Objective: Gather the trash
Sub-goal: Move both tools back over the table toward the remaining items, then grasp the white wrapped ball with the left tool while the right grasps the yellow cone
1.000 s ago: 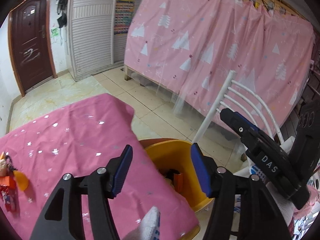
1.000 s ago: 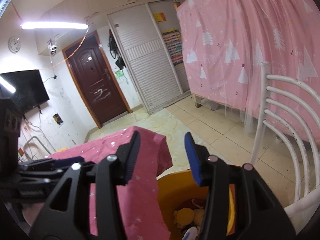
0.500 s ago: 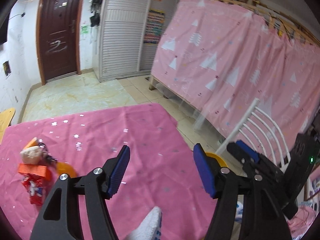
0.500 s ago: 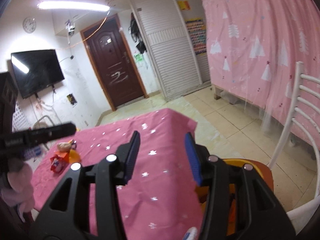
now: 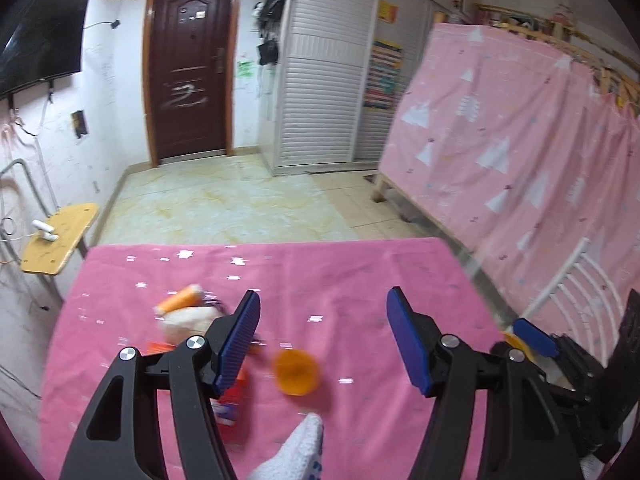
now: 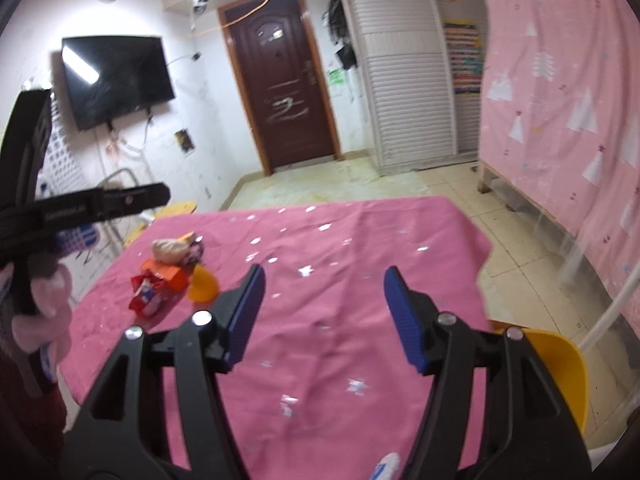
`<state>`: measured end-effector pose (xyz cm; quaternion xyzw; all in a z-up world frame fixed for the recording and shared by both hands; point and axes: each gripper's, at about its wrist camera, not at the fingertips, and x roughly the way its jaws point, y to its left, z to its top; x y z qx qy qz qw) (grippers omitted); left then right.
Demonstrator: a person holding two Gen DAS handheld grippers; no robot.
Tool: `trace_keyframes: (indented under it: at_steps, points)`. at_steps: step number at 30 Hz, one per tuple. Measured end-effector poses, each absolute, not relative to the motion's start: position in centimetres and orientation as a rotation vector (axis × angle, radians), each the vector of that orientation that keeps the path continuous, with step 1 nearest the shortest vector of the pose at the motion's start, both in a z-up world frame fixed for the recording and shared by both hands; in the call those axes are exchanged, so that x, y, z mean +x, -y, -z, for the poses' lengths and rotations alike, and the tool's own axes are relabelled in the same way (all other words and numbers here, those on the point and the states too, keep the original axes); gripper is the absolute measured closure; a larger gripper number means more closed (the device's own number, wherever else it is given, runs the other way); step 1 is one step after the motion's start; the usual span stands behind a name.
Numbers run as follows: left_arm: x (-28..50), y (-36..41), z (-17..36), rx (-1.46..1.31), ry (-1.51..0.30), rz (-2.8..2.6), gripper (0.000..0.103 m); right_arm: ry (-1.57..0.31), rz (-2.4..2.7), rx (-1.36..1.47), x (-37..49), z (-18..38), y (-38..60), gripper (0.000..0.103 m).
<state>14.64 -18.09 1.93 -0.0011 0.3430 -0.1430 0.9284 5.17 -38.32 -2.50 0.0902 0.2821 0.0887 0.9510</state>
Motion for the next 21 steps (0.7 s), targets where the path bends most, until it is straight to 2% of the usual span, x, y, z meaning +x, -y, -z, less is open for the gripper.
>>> trace_keyframes:
  at_steps: [11, 21]
  points:
    - [19.2, 10.0, -0.4, -0.061, -0.773, 0.203, 0.045, -0.644, -0.261, 0.097, 8.0, 2.9, 32.2, 0.041]
    - [22.1, 8.5, 3.3, -0.073, -0.865, 0.210, 0.045, -0.695, -0.325, 0.036, 10.2, 3.3, 27.6, 0.035]
